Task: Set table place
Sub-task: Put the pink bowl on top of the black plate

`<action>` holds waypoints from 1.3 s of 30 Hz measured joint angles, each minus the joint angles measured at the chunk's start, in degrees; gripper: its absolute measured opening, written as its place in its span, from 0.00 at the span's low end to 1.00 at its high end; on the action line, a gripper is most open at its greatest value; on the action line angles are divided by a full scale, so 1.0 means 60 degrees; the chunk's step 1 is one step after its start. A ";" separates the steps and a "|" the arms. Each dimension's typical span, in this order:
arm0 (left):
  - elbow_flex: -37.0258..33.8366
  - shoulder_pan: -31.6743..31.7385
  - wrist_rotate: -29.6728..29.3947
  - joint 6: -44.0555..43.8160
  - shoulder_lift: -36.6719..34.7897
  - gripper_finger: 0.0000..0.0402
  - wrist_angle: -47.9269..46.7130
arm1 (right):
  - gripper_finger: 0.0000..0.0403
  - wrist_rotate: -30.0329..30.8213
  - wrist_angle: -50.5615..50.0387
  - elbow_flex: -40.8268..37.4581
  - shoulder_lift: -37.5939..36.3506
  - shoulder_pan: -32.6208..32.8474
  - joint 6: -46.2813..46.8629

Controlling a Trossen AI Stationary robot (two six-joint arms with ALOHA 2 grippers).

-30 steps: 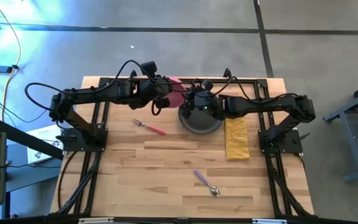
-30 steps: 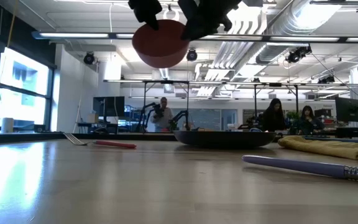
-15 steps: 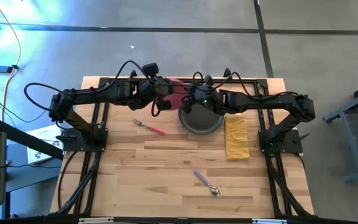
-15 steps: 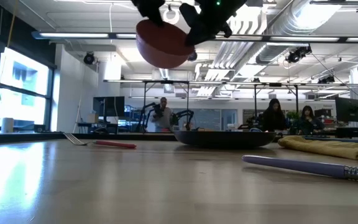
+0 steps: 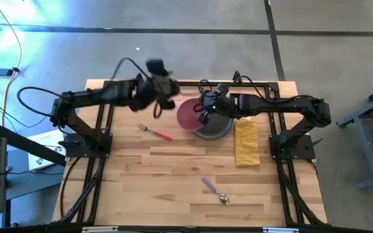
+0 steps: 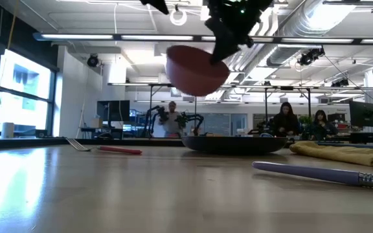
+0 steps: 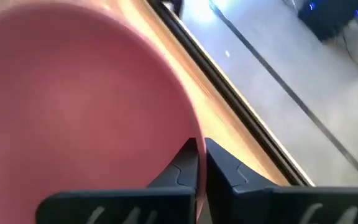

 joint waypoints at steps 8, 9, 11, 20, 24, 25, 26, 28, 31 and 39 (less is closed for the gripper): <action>0.1560 -0.0023 -0.0047 -0.0405 0.0043 0.49 -0.1942 | 0.00 -0.0233 -0.2406 0.0036 -0.0563 -0.0746 0.0127; 0.1718 -0.0014 -0.0067 -0.0556 0.0041 0.49 -0.2333 | 0.00 -0.0443 -0.2574 0.0044 -0.0641 -0.0937 0.0113; 0.1906 -0.0010 -0.0091 -0.1049 0.0017 0.48 -0.3111 | 0.00 -0.1162 -0.2831 0.0056 -0.0748 -0.1423 0.0074; 0.1487 -0.0291 0.0674 -0.3750 -0.0021 0.44 -0.5788 | 0.00 -0.4115 -0.2672 0.0052 -0.0478 -0.3514 -0.0767; 0.1106 -0.0705 0.0729 -0.4411 -0.0015 0.45 -0.5838 | 0.00 -0.4462 -0.2570 0.0052 -0.0052 -0.3747 -0.0916; 0.1006 -0.0775 0.0732 -0.4547 -0.0015 0.45 -0.5838 | 0.00 -0.4607 -0.2597 0.0052 0.0107 -0.3752 -0.0950; 0.0924 -0.0861 0.0729 -0.4678 -0.0011 0.45 -0.5846 | 0.00 -0.4735 -0.2606 0.0052 0.0261 -0.3754 -0.0962; 0.0799 -0.1055 0.0710 -0.4919 -0.0012 0.44 -0.5843 | 0.00 -0.4874 -0.2709 0.0052 0.0583 -0.3749 -0.0977; 0.0661 -0.1298 0.0705 -0.5206 -0.0015 0.44 -0.5843 | 0.00 -0.4955 -0.2942 0.0052 0.1101 -0.3735 -0.1172; 0.0454 -0.1899 0.0723 -0.5871 -0.0015 0.44 -0.5825 | 0.00 -0.4988 -0.2628 0.0052 0.1922 -0.3735 -0.1399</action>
